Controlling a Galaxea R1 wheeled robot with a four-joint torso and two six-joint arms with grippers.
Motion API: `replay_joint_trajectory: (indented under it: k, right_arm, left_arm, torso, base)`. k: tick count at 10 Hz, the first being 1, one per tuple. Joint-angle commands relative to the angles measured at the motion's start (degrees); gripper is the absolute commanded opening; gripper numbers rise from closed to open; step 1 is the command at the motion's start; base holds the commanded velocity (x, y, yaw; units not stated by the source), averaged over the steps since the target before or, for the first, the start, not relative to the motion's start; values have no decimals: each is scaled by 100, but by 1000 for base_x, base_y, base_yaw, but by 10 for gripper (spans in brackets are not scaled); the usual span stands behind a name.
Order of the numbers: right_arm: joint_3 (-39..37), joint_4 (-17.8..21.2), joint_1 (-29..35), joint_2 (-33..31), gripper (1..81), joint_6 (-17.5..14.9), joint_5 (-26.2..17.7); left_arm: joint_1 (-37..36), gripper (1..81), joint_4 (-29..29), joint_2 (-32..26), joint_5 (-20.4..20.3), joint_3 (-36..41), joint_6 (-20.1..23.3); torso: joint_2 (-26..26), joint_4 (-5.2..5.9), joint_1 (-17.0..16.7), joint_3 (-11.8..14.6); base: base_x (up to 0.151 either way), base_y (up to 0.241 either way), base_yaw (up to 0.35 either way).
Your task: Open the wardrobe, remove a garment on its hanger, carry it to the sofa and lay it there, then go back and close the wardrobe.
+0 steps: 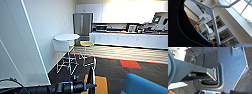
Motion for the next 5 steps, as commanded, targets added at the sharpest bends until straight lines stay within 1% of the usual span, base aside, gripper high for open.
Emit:
replay_joint_trajectory:
  k: [1, 4, 5]
  right_arm:
    - [28, -71, 83, 11, 811, 10, -336]
    - [-25, -45, 31, 205, 811, -16, -354]
    - [-112, -71, 31, 292, 811, -43, -423]
  left_arm:
    - [-666, 10, 141, -55, -272, 181, 60]
    - [-560, 10, 220, -91, -263, 181, 60]
    - [-534, 10, 238, -108, -271, 181, 60]
  torso:
    - [0, 0, 0, 0]
    - [0, 0, 0, 0]
    - [0, 0, 0, 0]
  base:
    - [0, 0, -238]
    - [0, 0, -238]
    - [0, 0, -238]
